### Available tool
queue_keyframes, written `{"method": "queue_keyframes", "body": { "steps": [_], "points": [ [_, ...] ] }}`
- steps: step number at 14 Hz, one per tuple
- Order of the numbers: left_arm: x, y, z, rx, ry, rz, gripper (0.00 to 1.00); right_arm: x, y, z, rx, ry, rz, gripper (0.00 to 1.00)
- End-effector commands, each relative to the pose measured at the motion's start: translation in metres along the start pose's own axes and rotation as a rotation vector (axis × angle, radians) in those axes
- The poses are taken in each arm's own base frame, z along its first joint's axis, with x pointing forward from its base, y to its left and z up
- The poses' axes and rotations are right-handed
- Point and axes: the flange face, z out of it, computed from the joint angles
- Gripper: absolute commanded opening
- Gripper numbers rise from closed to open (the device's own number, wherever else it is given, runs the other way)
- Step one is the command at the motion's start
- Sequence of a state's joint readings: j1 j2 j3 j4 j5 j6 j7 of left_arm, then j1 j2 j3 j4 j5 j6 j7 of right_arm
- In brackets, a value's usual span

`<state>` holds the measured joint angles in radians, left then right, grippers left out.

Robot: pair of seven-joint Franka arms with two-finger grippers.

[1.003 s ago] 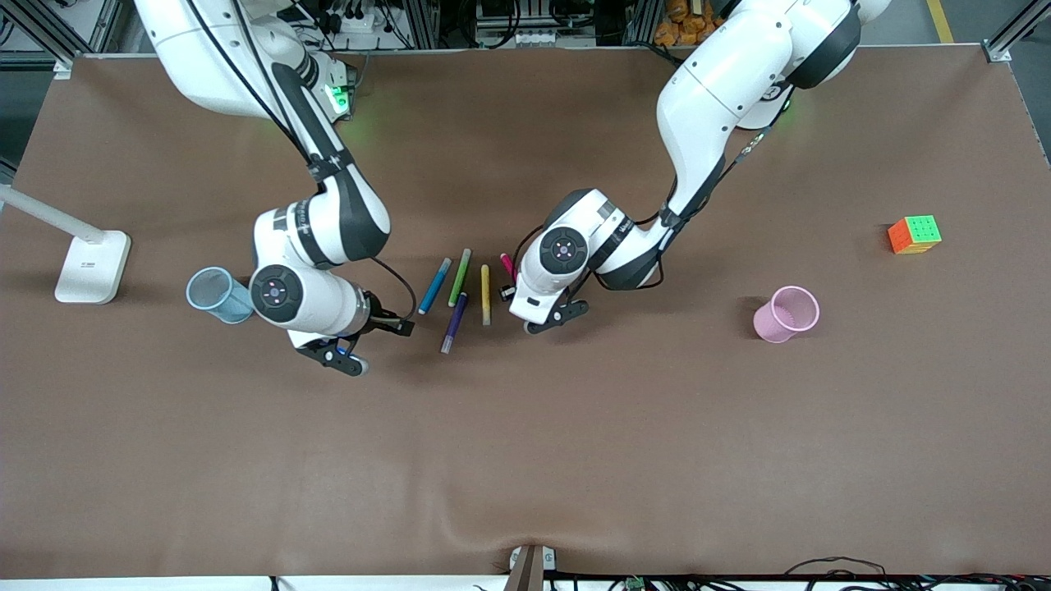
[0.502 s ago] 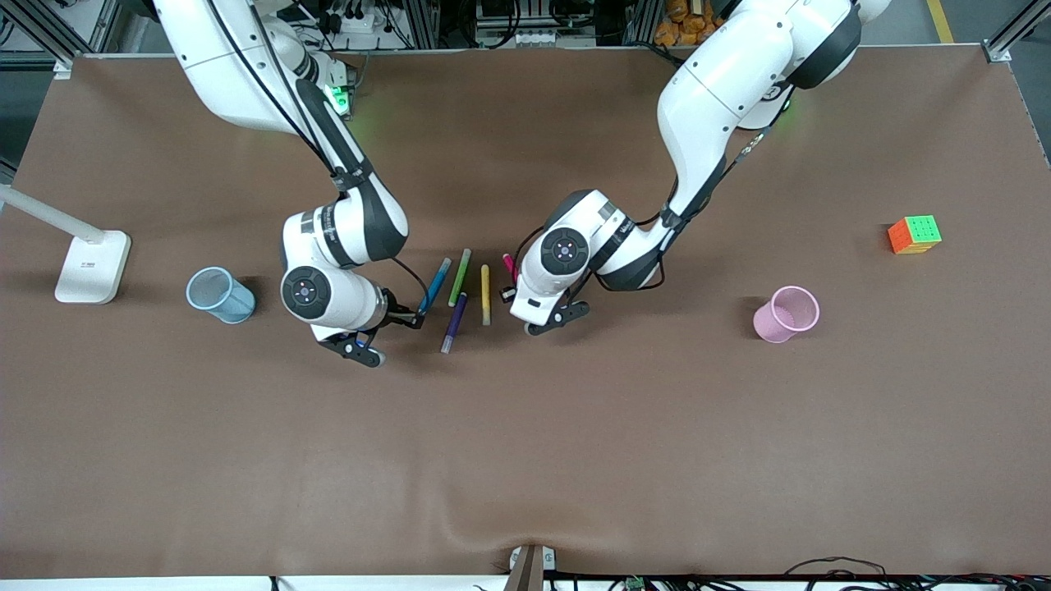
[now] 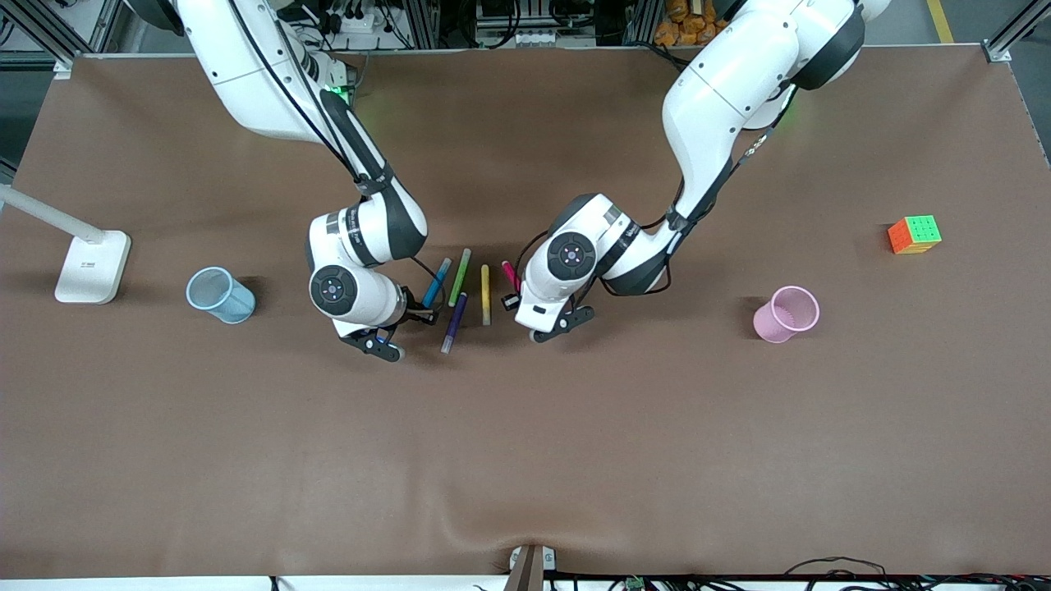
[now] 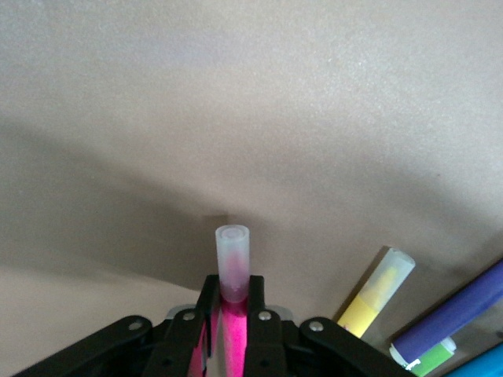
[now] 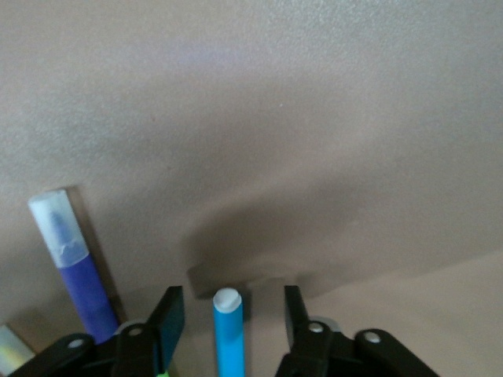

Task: Place pink and blue markers in matching cups
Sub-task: 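Grasp the pink marker with the left gripper while the right gripper grasps the blue marker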

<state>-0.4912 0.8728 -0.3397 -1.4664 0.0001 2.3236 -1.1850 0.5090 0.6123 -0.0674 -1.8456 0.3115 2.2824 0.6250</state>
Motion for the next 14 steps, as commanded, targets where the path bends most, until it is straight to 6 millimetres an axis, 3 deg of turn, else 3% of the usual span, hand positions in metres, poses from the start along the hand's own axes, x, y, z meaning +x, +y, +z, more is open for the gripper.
{"method": "queue_keyframes", "body": {
  "steps": [1,3,4,9,13,14],
  "points": [
    [0.002,0.001,-0.008,-0.009,-0.003,-0.027,0.0,-0.004,0.004,0.004,0.011,0.002,0.026,0.33],
    [0.003,0.002,-0.014,-0.014,0.001,-0.029,0.0,-0.004,0.004,0.001,0.017,-0.001,0.03,0.06],
    [0.003,0.002,-0.017,-0.011,0.001,-0.028,0.0,-0.005,0.003,0.0,0.017,-0.003,0.028,0.0],
    [0.003,0.002,-0.033,0.0,0.003,-0.027,0.0,-0.001,0.009,-0.014,0.017,-0.022,0.038,0.0],
    [0.0,0.005,-0.061,-0.013,0.019,-0.021,0.0,0.009,0.018,-0.03,0.032,-0.021,0.046,0.0],
    [0.008,0.002,-0.076,-0.017,0.021,-0.032,0.0,0.012,0.019,-0.038,0.035,-0.026,0.048,0.0]
  ]
}}
